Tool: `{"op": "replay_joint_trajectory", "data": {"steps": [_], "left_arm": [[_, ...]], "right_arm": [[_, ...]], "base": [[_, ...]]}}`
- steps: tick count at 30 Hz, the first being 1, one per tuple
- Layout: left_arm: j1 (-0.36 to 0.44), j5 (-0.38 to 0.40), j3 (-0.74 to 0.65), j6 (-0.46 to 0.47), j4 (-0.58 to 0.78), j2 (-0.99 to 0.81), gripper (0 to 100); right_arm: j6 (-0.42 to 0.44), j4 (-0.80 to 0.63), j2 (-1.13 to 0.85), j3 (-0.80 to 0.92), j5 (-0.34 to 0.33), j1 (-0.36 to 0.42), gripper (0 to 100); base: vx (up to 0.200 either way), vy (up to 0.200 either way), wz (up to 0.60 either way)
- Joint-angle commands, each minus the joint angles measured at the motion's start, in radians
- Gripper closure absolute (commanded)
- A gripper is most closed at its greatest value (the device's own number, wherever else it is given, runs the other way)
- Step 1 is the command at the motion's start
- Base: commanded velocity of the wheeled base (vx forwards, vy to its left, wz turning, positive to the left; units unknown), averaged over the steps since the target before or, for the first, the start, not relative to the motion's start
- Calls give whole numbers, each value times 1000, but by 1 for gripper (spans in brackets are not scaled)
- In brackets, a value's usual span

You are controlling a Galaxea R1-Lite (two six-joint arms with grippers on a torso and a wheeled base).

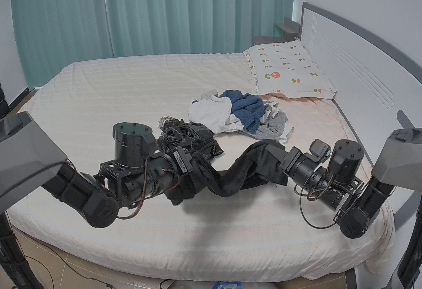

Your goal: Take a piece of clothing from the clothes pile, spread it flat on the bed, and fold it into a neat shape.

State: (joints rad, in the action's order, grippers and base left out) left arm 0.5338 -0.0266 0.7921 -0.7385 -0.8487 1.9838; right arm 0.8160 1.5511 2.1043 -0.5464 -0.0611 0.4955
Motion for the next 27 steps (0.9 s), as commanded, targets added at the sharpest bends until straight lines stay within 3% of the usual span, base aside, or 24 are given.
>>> {"op": "replay_joint_trajectory", "data": {"steps": [1, 7, 13, 16, 27], "left_arm": [[52, 1, -24, -73, -6, 43, 100], [83, 4, -70, -81, -10, 76, 100], [83, 4, -79, -121, -10, 87, 100], [83, 2, -79, -121, -10, 86, 100], [71, 10, -91, -116, -64, 104, 100]], "right_arm": [[2, 9, 68, 22, 4, 17, 100], [2, 9, 74, 25, 46, 18, 100], [3, 9, 76, 34, 49, 18, 100], [3, 9, 77, 34, 49, 18, 100], [5, 9, 106, 31, 58, 28, 100]], "base": [[0, 0, 0], [0, 0, 0], [0, 0, 0], [-200, 0, 0], [0, 0, 0]]}}
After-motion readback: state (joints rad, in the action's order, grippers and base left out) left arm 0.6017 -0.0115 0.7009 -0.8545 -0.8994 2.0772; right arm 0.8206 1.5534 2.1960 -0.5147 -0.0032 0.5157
